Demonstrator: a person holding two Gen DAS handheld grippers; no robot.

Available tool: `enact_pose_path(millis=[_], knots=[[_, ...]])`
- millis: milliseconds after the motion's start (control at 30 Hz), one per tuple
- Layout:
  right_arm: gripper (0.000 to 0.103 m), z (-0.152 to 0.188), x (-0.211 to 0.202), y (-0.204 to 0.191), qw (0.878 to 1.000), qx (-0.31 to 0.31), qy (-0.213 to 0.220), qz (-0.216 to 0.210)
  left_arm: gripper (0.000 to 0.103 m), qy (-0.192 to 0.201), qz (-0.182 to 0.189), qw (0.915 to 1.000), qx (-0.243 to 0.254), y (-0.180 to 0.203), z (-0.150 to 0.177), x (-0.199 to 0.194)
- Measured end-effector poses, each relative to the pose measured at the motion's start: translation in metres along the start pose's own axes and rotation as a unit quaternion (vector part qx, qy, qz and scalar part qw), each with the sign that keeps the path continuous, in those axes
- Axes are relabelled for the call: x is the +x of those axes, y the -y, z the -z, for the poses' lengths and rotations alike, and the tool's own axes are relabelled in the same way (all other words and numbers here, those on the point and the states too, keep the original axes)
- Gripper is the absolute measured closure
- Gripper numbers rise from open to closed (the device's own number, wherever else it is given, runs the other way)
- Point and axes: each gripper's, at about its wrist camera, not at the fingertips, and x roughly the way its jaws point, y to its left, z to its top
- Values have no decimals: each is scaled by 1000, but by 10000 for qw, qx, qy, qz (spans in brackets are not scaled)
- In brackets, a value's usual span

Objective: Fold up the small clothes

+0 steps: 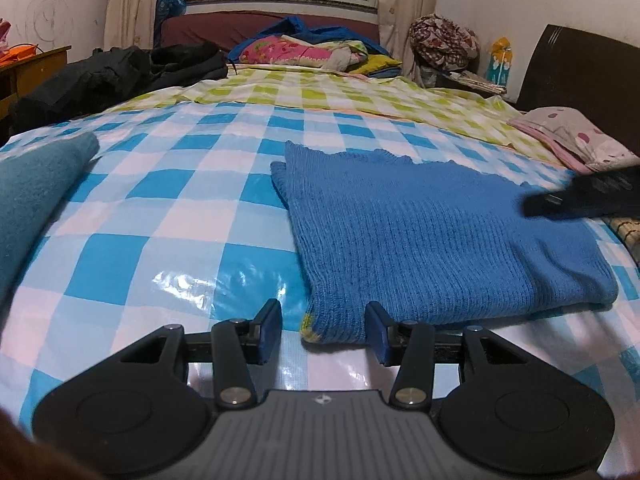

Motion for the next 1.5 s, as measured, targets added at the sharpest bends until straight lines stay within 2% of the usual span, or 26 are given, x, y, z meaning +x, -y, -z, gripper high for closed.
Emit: enact_pose_path(millis=[200, 367, 567, 700, 767, 867, 900, 967, 1033, 1133, 1500], knots=[[60, -28, 37, -74, 9963, -671, -171, -509, 48, 56, 233, 9997, -67, -2, 0, 2], [56, -45, 73, -121, 9911, -988, -443, -770, 48, 52, 439, 9989, -123, -2, 1, 3], [54, -55, 113, -161, 9855, -1262, -838, -761, 48, 48, 546, 9984, -163, -4, 1, 4], [52, -51, 134, -184, 9787, -1662, -1122, -438, 48, 66, 580, 9981, -203, -7, 1, 4], [51, -48, 140, -193, 9740, -1958, -1113, -260, 48, 77, 581, 9981, -206, -8, 1, 5], [60, -49, 143, -193, 9730, -2005, -1129, -164, 48, 98, 576, 9981, -213, -8, 1, 4], [72, -50, 144, -192, 9723, -2048, -1126, -84, 47, 108, 569, 9981, -212, -7, 2, 4], [80, -51, 143, -187, 9712, -2096, -1130, -51, 44, 142, 551, 9982, -193, -6, 3, 3], [89, -55, 137, -181, 9727, -2025, -1126, -149, 34, 216, 486, 9984, -172, -5, 5, 1], [92, -65, 125, -169, 9787, -1718, -1059, -368, 24, 361, 354, 9986, -153, -4, 5, -1], [93, -91, 68, -115, 9874, -977, -615, -1086, 18, 511, 283, 9982, -134, 10, 1, 7]])
